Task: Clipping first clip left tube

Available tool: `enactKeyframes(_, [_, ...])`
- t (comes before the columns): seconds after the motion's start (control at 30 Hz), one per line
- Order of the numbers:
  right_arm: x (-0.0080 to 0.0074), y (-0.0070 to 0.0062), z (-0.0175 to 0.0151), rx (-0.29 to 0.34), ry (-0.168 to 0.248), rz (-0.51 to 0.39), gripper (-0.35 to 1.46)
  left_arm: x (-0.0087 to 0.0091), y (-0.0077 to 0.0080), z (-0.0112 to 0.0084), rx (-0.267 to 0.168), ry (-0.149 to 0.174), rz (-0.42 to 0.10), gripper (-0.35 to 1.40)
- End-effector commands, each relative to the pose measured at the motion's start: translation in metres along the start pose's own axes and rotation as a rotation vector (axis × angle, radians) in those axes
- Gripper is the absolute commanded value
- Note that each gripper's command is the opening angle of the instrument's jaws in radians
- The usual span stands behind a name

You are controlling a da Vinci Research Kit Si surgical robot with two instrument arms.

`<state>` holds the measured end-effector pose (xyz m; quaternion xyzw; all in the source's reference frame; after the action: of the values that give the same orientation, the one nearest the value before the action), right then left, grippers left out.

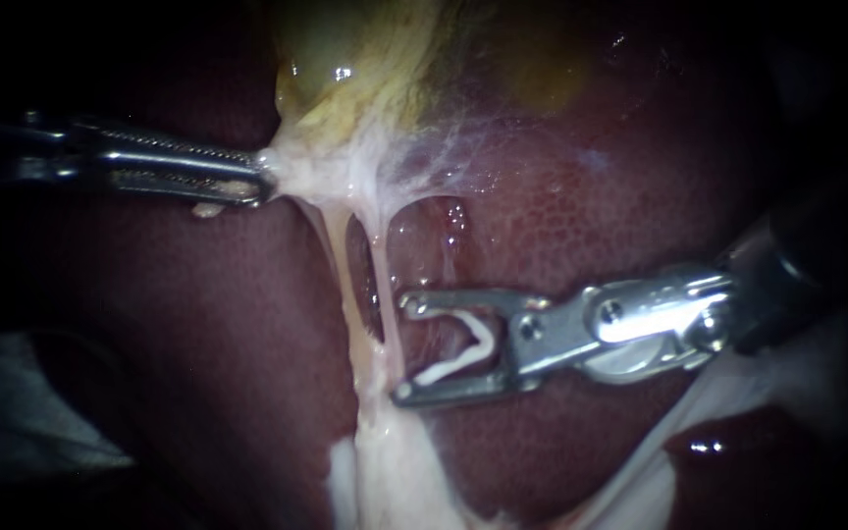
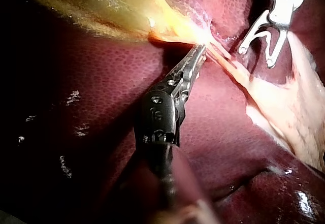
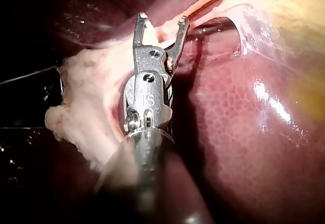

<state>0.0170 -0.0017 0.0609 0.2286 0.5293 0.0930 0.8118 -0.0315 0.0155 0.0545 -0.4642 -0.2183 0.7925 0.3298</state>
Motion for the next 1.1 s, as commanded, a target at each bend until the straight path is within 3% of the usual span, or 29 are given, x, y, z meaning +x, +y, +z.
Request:
enactKeyframes(0.03, [-0.0002, 0.0000, 0.0004, 0.001, 0.000, 0.004, 0.50, 0.0000, 0.0000, 0.0000, 0.000, 0.000, 0.000, -0.35])
enactKeyframes(0.4, [-0.0035, 0.0022, 0.0027, 0.005, -0.005, 0.013, 0.50, 0.0000, 0.0000, 0.0001, 0.001, 0.000, 0.000, -0.35])
enactKeyframes(0.53, [-0.0040, 0.0025, 0.0033, 0.017, -0.003, 0.011, 0.50, 0.0000, 0.0000, 0.0001, 0.001, 0.000, 0.000, -0.35])
enactKeyframes(0.93, [-0.0021, 0.0025, 0.0067, 0.111, 0.016, -0.033, 0.50, 0.0000, 0.0001, 0.0002, 0.001, 0.000, 0.000, -0.35])
enactKeyframes(1.1, [-0.0013, 0.0017, 0.0073, 0.153, 0.047, -0.045, 0.49, 0.0000, 0.0001, 0.0002, 0.002, 0.000, 0.000, -0.35])
